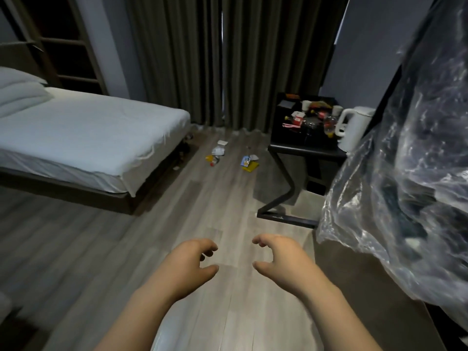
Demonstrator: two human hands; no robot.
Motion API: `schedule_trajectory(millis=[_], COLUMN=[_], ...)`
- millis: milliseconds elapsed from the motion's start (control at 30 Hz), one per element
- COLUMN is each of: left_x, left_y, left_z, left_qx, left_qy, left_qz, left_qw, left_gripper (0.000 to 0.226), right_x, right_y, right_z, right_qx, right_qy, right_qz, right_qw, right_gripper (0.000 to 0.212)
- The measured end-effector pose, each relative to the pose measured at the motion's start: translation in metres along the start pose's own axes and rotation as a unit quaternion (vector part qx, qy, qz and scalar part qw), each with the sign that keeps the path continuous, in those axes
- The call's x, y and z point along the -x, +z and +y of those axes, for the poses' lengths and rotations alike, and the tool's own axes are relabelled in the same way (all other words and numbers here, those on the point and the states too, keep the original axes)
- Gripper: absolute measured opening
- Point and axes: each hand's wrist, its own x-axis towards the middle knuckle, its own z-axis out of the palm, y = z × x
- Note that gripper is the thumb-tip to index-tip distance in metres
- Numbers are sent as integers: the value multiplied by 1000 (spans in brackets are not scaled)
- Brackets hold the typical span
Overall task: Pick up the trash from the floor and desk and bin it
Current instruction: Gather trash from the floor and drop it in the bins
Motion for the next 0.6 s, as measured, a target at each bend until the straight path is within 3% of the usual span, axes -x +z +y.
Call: schedule_trajectory(millis=[600], left_x=[-224], left_y=[-146], left_z=[-161], left_qx=[7], left_qy=[-21], left_qz=[18], left_qw=[1000], left_gripper=[40], right_x=[-301], right_y=[13], right_z=[-90], right_qx=[13], right_qy=[1], right_qz=[-19], right_qw=[1000], right_gripper=[46])
